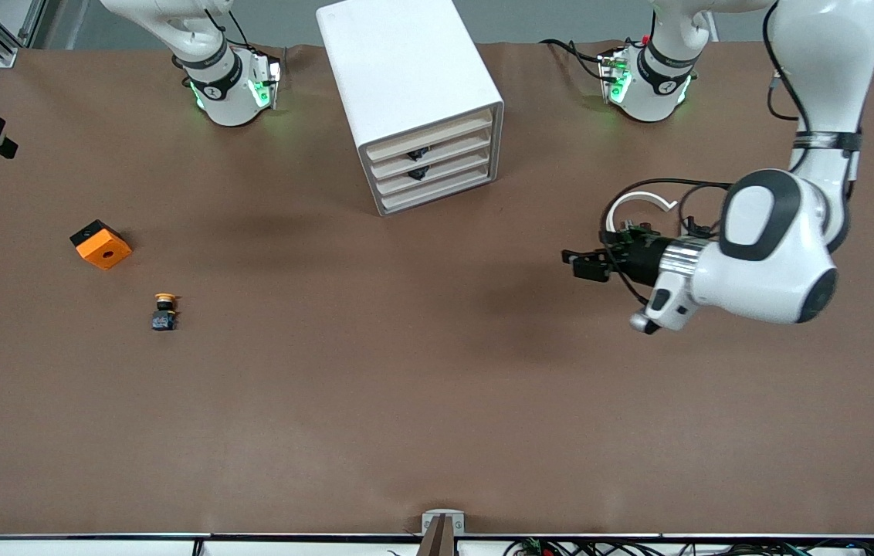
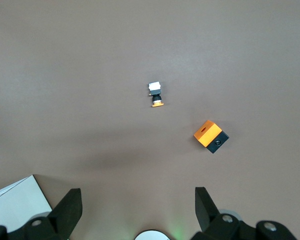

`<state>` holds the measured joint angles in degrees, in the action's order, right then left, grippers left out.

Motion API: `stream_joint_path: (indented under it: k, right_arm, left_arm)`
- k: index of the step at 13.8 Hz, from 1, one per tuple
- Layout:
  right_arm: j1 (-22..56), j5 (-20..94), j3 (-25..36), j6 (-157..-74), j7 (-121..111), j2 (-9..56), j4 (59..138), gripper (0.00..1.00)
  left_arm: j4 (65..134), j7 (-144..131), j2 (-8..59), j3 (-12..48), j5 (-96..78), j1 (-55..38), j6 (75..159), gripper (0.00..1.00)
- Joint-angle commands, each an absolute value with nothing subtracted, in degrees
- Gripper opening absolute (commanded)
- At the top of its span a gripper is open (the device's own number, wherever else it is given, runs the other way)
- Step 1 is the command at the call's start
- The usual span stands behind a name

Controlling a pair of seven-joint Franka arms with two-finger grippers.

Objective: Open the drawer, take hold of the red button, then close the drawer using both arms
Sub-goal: 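Reach the left gripper toward the cabinet's middle drawer handle, then grasp the drawer handle with the left gripper and pull it open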

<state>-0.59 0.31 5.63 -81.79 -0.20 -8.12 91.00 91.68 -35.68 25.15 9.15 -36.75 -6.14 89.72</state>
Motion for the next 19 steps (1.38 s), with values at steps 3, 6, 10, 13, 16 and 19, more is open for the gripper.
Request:
stream_joint_path:
  k: [3, 6, 10, 13, 16, 19]
  right_arm:
    - [-1.06, 0.44, 5.10, -81.21, -0.62, -8.88, 91.05, 1.00]
    - [-1.14, 0.44, 5.19, -81.21, -0.62, -8.88, 91.05, 1.00]
    - [-0.79, 0.44, 5.10, -80.77, -0.35, -8.88, 91.14, 1.00]
    - [-0.27, 0.26, 5.10, -80.68, -0.44, -8.88, 90.97, 1.00]
    - [-0.44, -0.09, 5.27, -80.77, -0.70, -8.88, 90.97, 1.00]
    - [-0.44, -0.18, 5.19, -80.68, -0.70, -8.88, 90.97, 1.00]
  left_arm:
    - [90.44, -58.47, 28.73, 9.05, -33.25, -10.98, 80.80, 1.00]
    - [90.00, -74.65, 31.54, 9.05, -29.37, -14.14, 74.89, 1.00]
    - [88.86, -93.21, 35.32, 9.14, -28.12, -15.20, 68.04, 1.00]
    - [88.07, -105.43, 39.62, 10.37, -28.91, -16.43, 66.62, 1.00]
    - [86.14, -116.68, 45.59, 10.46, -30.84, -18.63, 66.62, 1.00]
    - [85.08, -123.21, 49.12, 10.46, -36.10, -20.74, 66.53, 1.00]
